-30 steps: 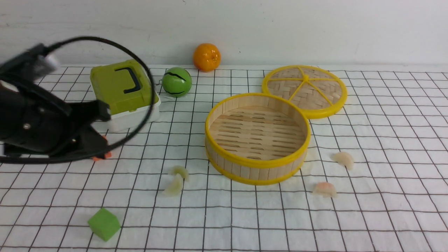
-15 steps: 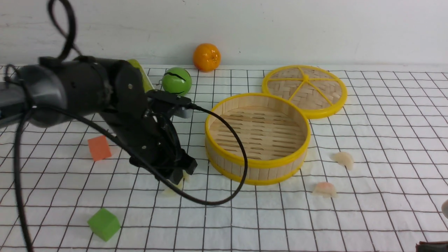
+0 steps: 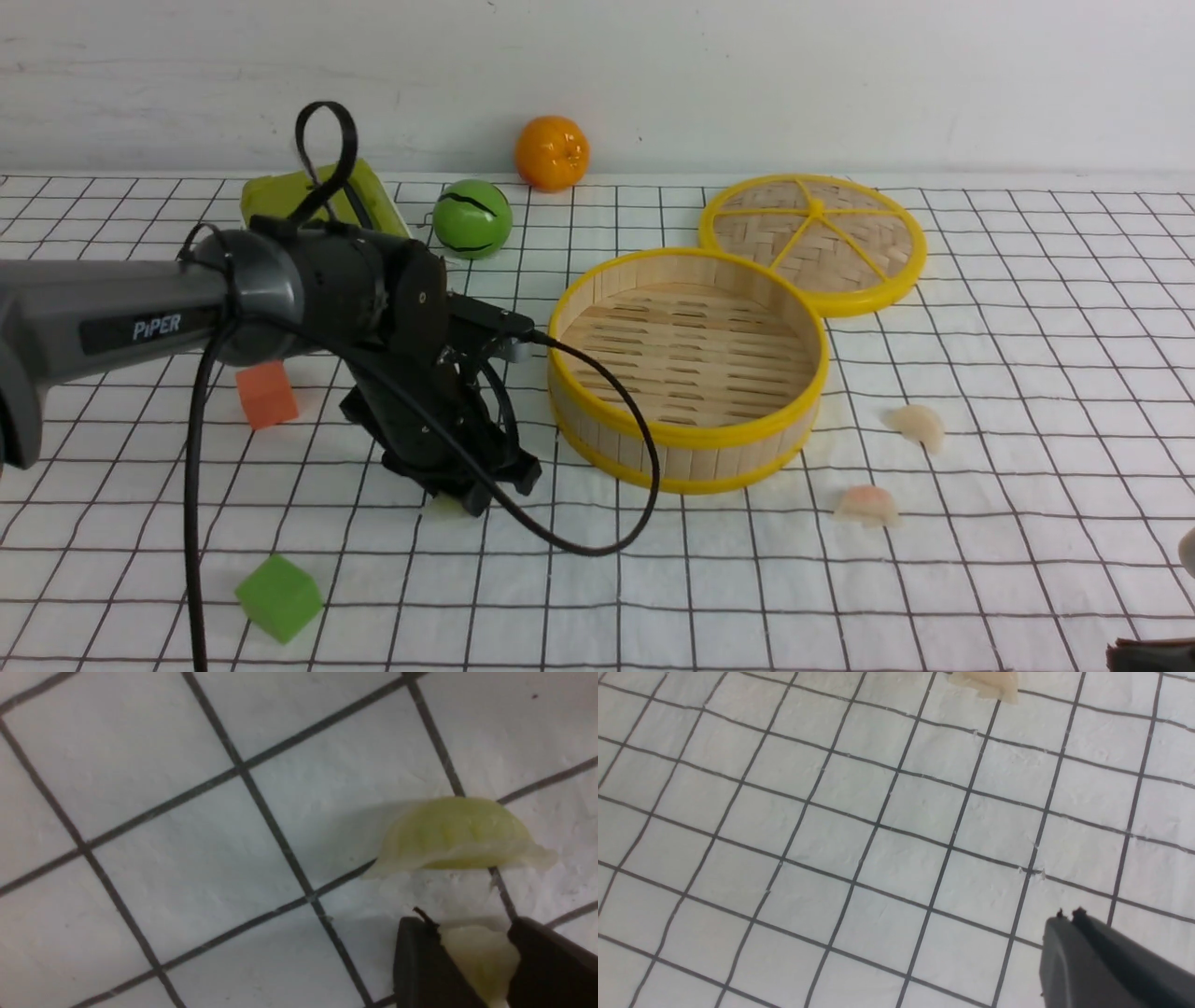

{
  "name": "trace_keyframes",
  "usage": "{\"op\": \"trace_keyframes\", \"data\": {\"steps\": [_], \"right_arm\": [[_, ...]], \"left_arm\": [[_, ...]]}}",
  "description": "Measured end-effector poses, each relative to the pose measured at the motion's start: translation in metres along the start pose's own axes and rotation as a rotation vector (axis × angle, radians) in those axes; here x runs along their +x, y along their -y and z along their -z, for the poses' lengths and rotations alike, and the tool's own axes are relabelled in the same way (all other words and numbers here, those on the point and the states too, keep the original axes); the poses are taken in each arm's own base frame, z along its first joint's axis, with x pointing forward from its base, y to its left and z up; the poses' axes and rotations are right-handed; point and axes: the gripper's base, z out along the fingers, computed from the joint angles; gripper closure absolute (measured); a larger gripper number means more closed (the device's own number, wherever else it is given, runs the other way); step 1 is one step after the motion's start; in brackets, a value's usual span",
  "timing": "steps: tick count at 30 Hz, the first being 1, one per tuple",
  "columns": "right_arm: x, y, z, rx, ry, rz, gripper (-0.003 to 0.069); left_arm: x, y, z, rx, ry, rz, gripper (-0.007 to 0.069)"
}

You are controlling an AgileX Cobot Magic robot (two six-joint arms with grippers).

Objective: Put the dumplings into the steamer on the table with the white tablecloth.
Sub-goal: 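Reach for and grasp a dumpling on the table with the left gripper, then place the dumpling into the bamboo steamer basket with the left gripper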

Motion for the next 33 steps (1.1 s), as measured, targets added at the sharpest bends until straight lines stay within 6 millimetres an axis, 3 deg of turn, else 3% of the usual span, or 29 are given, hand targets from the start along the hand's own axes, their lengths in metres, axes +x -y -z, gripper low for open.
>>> {"op": "trace_keyframes", "data": {"steps": [4,6,7,8,10,12,15,19,22,25,33], "right_arm": [[-0.001,0.0,0.0,-0.001,0.012,-0.006,0.0659],[-0.002,0.0,0.0,0.0,0.021,-0.009,0.0659],[-0.002,0.0,0.0,0.0,0.022,-0.009,0.0659],[-0.003,0.0,0.0,0.002,0.035,-0.01,0.0659],[-0.004,0.0,0.0,0.003,0.038,-0.01,0.0659],[-0.004,0.0,0.0,0.002,0.041,-0.013,0.0657],[-0.005,0.0,0.0,0.003,0.05,-0.015,0.0652],[-0.006,0.001,0.0,0.006,0.062,-0.016,0.0648],[-0.006,0.001,0.0,0.006,0.065,-0.016,0.0645],[-0.006,0.001,0.0,0.008,0.065,-0.013,0.0643],[-0.007,0.002,0.0,0.018,0.071,0.001,0.0638]], "left_arm": [[-0.007,0.006,0.033,0.055,0.027,0.104,0.0407],[-0.024,0.011,0.068,0.114,0.131,0.166,0.0407],[-0.024,0.011,0.068,0.114,0.131,0.166,0.0407],[-0.039,0.016,0.091,0.172,0.22,0.204,0.0407],[-0.06,0.022,0.112,0.258,0.33,0.271,0.0407],[-0.073,0.024,0.117,0.298,0.373,0.313,0.0407],[-0.099,0.023,0.104,0.336,0.413,0.398,0.0407],[-0.123,0.019,0.064,0.341,0.397,0.475,0.0407],[-0.128,0.018,0.033,0.332,0.353,0.486,0.0407],[-0.131,0.017,0.015,0.327,0.33,0.493,0.0407],[-0.128,0.016,0.0,0.305,0.288,0.481,0.0379]]}}
